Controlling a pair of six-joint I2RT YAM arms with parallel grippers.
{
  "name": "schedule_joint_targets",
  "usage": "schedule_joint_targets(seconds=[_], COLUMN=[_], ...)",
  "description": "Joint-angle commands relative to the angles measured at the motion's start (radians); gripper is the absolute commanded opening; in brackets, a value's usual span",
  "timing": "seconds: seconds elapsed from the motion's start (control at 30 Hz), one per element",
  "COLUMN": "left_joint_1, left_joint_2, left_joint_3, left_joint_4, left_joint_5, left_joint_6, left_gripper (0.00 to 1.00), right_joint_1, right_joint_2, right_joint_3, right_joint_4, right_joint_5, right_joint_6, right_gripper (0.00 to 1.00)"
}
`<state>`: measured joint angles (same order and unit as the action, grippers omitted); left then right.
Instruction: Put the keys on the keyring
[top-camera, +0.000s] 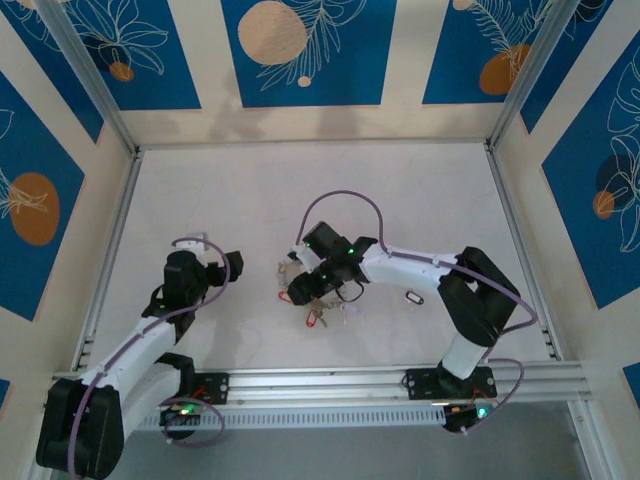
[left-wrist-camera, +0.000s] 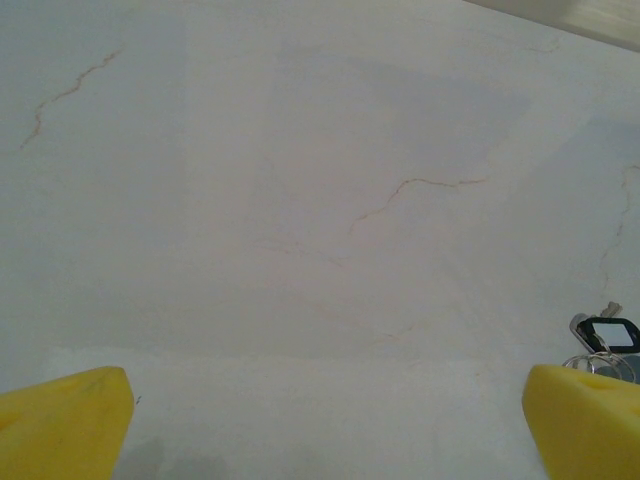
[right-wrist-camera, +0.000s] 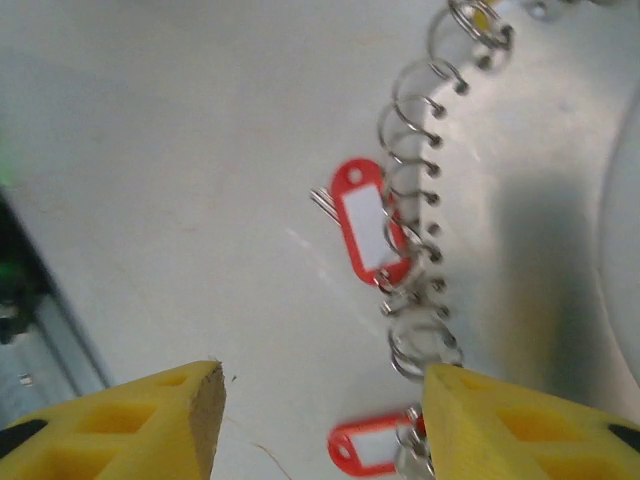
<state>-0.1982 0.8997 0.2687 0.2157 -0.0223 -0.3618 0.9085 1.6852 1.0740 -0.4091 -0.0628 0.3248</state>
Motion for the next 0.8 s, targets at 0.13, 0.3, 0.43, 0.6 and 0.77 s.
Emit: schedule_joint_targets(seconds=[0.13,0.3,0.43,0.6,0.77], left_joint_1=[0.013,0.012,0.012,0.013,0.013], left_joint_2=[-0.001,0.001,0.002,0.001,-0.001], left_joint_3=[-0.013,-0.013,-0.011,-0.011,-0.013], left_joint_4=[0.007,0.008,0.008,0.007,0.007], left_joint_5=[0.021,0.024,0.024,0.025,0.025], left_joint_6=[-0.016,-0.014,-0.014,-0.015,-0.014], left_gripper=[1.0,1.0,1.0,1.0,1.0], right_joint_1=[0.21,0.25,0.265,0.228,0.127], right_joint_2=[0.123,0.171,0.178,0.11,-0.016], right_joint_3=[0.126,0.129,0.096,-0.005,-0.142], right_joint_4=[-0.286,-0.332,-0.384,-0.401,-0.373], right_joint_5=[0.601,0.723,0.799,0.814,0.764], right_joint_6=[0.221,0.325,0.346,0.349,0.358], right_gripper=[0.66,0.68,0.69,0.69,0.68])
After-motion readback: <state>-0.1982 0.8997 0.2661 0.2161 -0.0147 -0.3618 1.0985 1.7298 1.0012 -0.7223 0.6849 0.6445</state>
